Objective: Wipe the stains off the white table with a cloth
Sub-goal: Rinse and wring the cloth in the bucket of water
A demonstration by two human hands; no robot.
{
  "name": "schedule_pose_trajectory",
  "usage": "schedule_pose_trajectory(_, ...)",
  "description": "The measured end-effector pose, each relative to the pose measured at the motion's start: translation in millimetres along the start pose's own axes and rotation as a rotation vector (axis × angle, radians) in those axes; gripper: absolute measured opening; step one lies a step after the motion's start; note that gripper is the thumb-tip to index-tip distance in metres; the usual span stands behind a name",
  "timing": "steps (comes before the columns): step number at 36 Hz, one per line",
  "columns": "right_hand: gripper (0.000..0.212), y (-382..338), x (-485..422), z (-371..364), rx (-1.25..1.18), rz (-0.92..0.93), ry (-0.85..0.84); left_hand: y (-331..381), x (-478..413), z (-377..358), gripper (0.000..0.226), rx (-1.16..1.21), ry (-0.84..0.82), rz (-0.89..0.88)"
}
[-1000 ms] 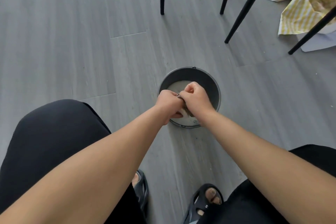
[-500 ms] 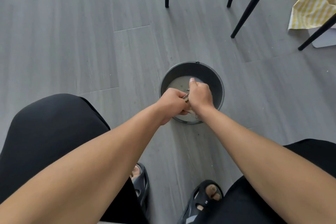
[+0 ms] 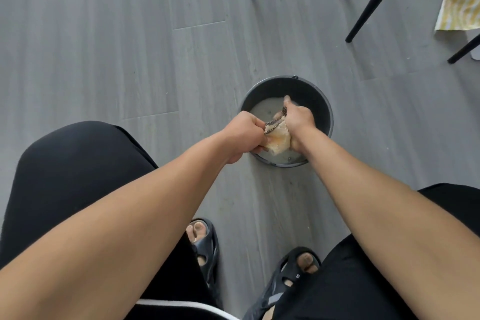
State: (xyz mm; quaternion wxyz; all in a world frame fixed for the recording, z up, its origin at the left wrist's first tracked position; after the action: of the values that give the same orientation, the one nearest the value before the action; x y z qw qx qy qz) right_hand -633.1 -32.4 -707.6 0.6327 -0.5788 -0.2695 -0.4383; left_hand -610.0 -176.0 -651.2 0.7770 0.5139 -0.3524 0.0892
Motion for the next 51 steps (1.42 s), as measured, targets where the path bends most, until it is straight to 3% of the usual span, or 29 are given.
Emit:
schedule_pose_trajectory(2,0.047,2.2,2.0,0.1,-0.097,-0.109,-0.158,-0.8,-3.8,6.6,0.018,-0.017,0.038,-0.007)
schedule_pose_trajectory(5,0.063,4.1,22.0,-0.8,-0.194,-0.209,-0.428,0.1,-6.6,12.4,0.018,-0.043,0.101,0.004)
schedule_pose_trajectory(8,0.068,4.6,33.2,-2.0,-0.291,-0.206,-0.571,-3.2,-10.8,14.5,0.027,-0.043,0.209,0.027)
schedule_pose_trajectory(10,0.061,-1.1,46.1,-4.1,-0.296,-0.133,-0.594,0.3,-12.4,13.8,0.020,-0.016,0.295,0.000)
schedule_pose_trajectory(13,0.030,-7.0,50.5,-0.2,-0.254,0.020,-0.472,8.2,-12.3,4.5,0.023,0.153,0.367,-0.016)
schedule_pose_trajectory(15,0.032,-5.8,44.8,9.0,-0.364,0.035,-0.355,6.9,-12.8,-2.8,0.033,0.251,0.372,0.040)
schedule_pose_trajectory(17,0.031,-3.6,42.4,18.8,-0.481,0.019,-0.295,1.6,-11.1,-12.4,0.039,0.369,0.280,0.153)
schedule_pose_trajectory(19,0.030,-0.8,44.1,27.8,-0.535,0.000,-0.260,0.0,-2.7,-25.2,0.034,0.484,0.076,0.279)
schedule_pose_trajectory(22,0.036,7.1,42.0,33.0,-0.486,-0.023,-0.264,-0.2,-0.3,-33.7,0.024,0.589,0.001,0.251)
schedule_pose_trajectory(24,0.032,9.7,40.4,34.3,-0.399,-0.051,-0.294,1.5,-3.7,-27.0,0.012,0.428,0.073,0.142)
schedule_pose_trajectory(27,0.067,15.2,33.1,37.9,-0.458,-0.177,-0.336,11.7,-3.1,-19.4,0.010,0.070,0.051,0.008)
schedule_pose_trajectory(29,0.077,17.7,29.9,37.1,-0.430,-0.260,-0.318,16.6,0.8,-19.3,0.014,0.006,-0.006,-0.018)
schedule_pose_trajectory(34,0.040,9.7,38.3,19.5,-0.091,-0.259,-0.408,18.0,7.4,-15.9,0.023,0.001,0.020,0.032)
schedule_pose_trajectory(38,0.013,-3.3,57.3,3.6,0.168,-0.022,-0.251,15.0,9.1,-10.3,0.010,0.019,0.138,0.055)
schedule_pose_trajectory(43,0.019,-3.3,65.9,-11.7,0.187,0.220,-0.023,2.9,5.0,-12.9,0.030,0.220,0.310,0.119)
schedule_pose_trajectory(48,0.031,-4.4,57.4,-4.4,0.145,0.247,0.116,10.8,9.4,-23.6,0.022,0.279,0.134,0.084)
schedule_pose_trajectory(51,0.047,-4.9,45.8,0.7,0.151,0.243,0.145,15.5,13.3,-25.3,0.017,0.175,0.044,0.054)
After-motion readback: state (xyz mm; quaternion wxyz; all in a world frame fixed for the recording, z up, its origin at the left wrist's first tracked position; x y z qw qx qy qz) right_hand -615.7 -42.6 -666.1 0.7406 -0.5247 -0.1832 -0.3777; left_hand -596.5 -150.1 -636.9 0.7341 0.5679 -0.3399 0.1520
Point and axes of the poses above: each hand's wrist, its own x-axis away from the middle knuckle, its own z-axis out of the back of the hand, y = z × x, the point moved 6 cm from there along -x, towards the middle knuckle, and after that the axes turned 8 degrees about -z, right-handed, at the moved point
